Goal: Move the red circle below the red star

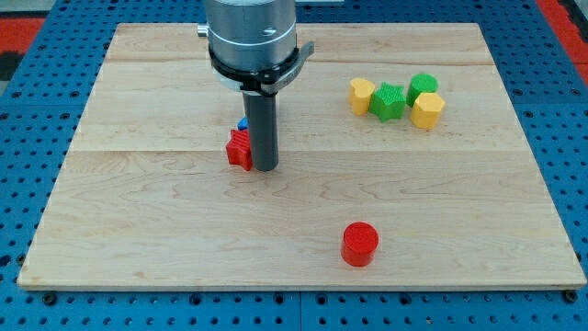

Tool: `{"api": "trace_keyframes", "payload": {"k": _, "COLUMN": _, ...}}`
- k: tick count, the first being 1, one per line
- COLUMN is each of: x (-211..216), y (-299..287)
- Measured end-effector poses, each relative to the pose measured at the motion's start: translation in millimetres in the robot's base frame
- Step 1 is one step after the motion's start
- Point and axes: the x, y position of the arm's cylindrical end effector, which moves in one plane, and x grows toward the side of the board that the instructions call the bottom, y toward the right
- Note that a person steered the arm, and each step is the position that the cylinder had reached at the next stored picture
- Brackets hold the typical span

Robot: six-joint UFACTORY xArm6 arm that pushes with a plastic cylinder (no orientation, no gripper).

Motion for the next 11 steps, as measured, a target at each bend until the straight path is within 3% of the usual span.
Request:
{"api": "trace_keyframes", "payload": {"k": 1, "x": 13, "y": 49}}
{"api": "trace_keyframes", "payload": {"k": 2, "x": 24, "y": 172}}
{"api": "trace_keyframes", "payload": {"k": 3, "x": 107, "y": 227}}
{"api": "trace_keyframes", "payload": {"k": 4, "x": 135, "y": 124}}
{"api": "trace_keyframes", "payload": {"k": 5, "x": 104, "y": 37}}
{"api": "trace_keyframes", "payload": {"k": 6, "x": 71, "y": 16}}
{"api": "trace_keyframes", "payload": {"k": 7, "x": 103, "y": -5}}
{"api": "trace_keyframes", "payload": {"k": 8, "x": 85, "y": -74}}
{"api": "trace_keyframes", "payload": {"k": 9, "x": 36, "y": -80}}
{"api": "trace_keyframes", "payload": {"k": 10, "x": 41, "y": -94}}
{"api": "trace_keyframes", "payload": {"k": 11, "x": 84, "y": -84}}
